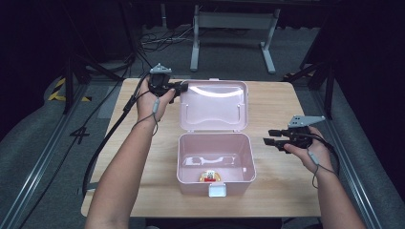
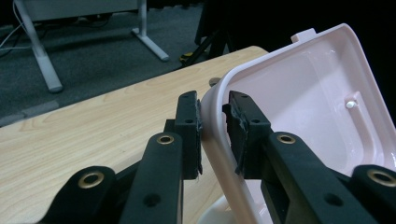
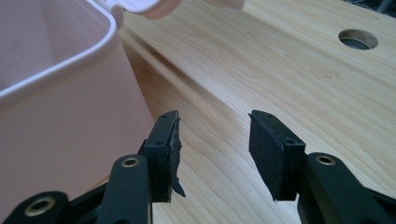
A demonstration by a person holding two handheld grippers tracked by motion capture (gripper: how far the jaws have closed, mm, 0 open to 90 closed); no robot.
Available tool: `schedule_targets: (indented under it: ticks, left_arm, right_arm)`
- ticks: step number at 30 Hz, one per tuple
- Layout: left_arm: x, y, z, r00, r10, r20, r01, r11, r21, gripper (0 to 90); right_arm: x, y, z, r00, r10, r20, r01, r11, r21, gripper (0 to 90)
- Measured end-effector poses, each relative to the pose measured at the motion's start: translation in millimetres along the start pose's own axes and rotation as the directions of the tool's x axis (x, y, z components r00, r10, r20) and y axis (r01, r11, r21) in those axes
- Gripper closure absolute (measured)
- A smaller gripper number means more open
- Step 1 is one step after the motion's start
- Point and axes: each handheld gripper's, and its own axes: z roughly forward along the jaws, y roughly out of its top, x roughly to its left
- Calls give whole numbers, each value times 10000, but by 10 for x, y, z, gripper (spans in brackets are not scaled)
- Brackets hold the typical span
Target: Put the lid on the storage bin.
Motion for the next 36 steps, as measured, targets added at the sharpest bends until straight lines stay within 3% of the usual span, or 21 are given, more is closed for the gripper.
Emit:
schedule_targets:
  ticks: [7, 13, 15, 19, 36]
  left_arm:
    - [-35, 31, -62, 9998, 169, 61, -168, 9998, -122, 752]
    - [-86, 52, -144, 9996, 264, 139, -259, 9990, -365, 758]
    - [-103, 60, -181, 9992, 327, 216, -317, 9986, -430, 759]
    - [-150, 72, -241, 9985, 512, 205, -500, 9972, -564, 762]
    - [-362, 69, -500, 9922, 1232, 208, -1202, 9864, -1118, 757]
  right_arm:
    - [32, 33, -26, 10000, -52, -56, 52, 9999, -146, 538]
    - [59, 76, -74, 10000, -27, 37, 29, 9982, -596, 528]
    - [73, 84, -87, 9995, 283, -99, -288, 9983, -512, 532]
    - [109, 104, -92, 9992, 189, -363, -211, 9980, -593, 532]
    - [254, 195, -159, 9982, -89, -585, 65, 9992, -404, 560]
